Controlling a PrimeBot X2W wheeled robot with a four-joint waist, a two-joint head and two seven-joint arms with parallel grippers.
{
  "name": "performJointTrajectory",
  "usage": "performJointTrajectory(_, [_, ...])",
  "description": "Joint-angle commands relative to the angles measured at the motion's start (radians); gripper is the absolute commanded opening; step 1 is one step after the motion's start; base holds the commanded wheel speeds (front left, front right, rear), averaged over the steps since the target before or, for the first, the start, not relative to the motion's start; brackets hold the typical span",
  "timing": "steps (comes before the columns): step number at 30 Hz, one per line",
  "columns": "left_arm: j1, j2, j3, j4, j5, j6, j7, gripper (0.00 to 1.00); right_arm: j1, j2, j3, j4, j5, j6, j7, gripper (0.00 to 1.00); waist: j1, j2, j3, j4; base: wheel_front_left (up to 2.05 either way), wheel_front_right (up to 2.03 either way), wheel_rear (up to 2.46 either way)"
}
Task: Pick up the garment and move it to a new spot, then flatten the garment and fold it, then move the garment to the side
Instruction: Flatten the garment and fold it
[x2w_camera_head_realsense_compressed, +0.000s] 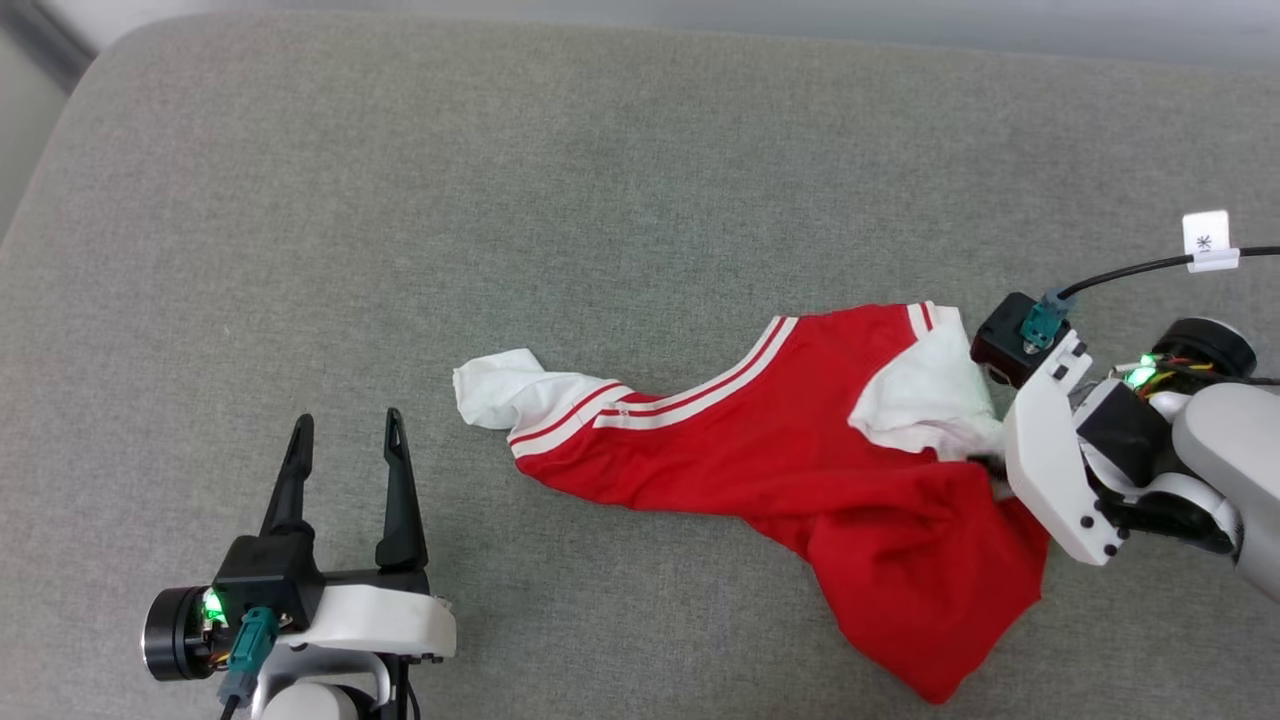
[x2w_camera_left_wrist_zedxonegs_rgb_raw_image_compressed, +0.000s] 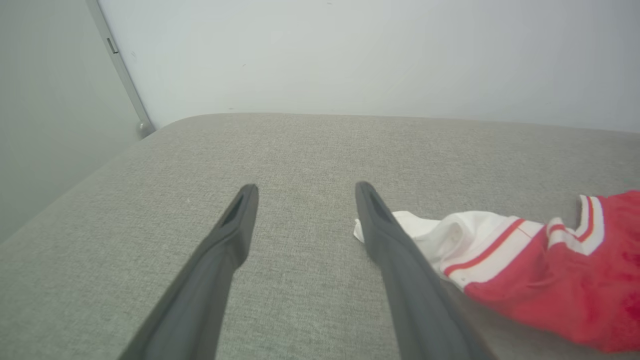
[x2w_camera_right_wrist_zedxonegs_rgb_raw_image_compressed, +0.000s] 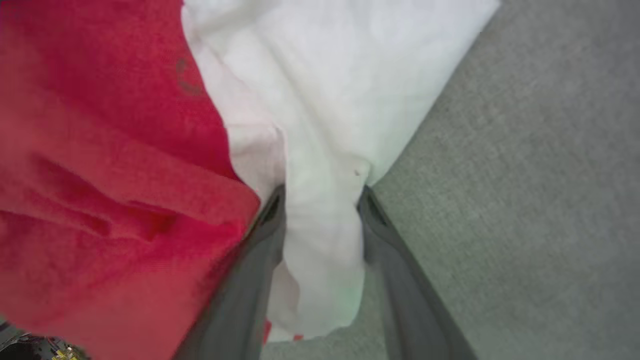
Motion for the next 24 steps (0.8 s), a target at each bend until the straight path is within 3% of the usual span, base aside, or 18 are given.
performJointTrajectory(1, [0.001,0.0,0.004,0.003,0.008,0.005,-0.002,1.0,0.003,0.004,-0.017,0.001,-0.011,-0.002,-0.043,0.0,-0.0001,-0.0001,-0.019,-0.01,0.0,0.0,0.0])
performJointTrajectory(8, [0.033,0.0,0.009,0.002,0.01,0.013,-0.002,1.0,0.066,-0.054,-0.124,-0.03,0.055,-0.002,-0.175,0.0,-0.0001,-0.0001,-0.07,-0.034,0.0,0.0,0.0])
performJointTrajectory(13, [0.051,0.0,0.008,-0.008,0.004,0.019,-0.002,1.0,0.211,-0.115,-0.248,0.005,0.168,-0.002,-0.267,0.0,-0.0001,-0.0001,-0.087,-0.047,0.0,0.0,0.0])
performJointTrajectory(18, [0.061,0.0,0.001,-0.009,0.0,0.02,-0.002,1.0,0.364,-0.142,-0.358,0.111,0.28,-0.002,-0.342,0.0,-0.0001,-0.0001,-0.085,-0.053,0.0,0.0,0.0])
performJointTrajectory(24, [0.051,0.0,0.0,-0.002,0.005,0.011,-0.002,1.0,0.497,-0.096,-0.436,0.293,0.385,-0.002,-0.369,0.0,-0.0001,-0.0001,-0.076,-0.055,0.0,0.0,0.0])
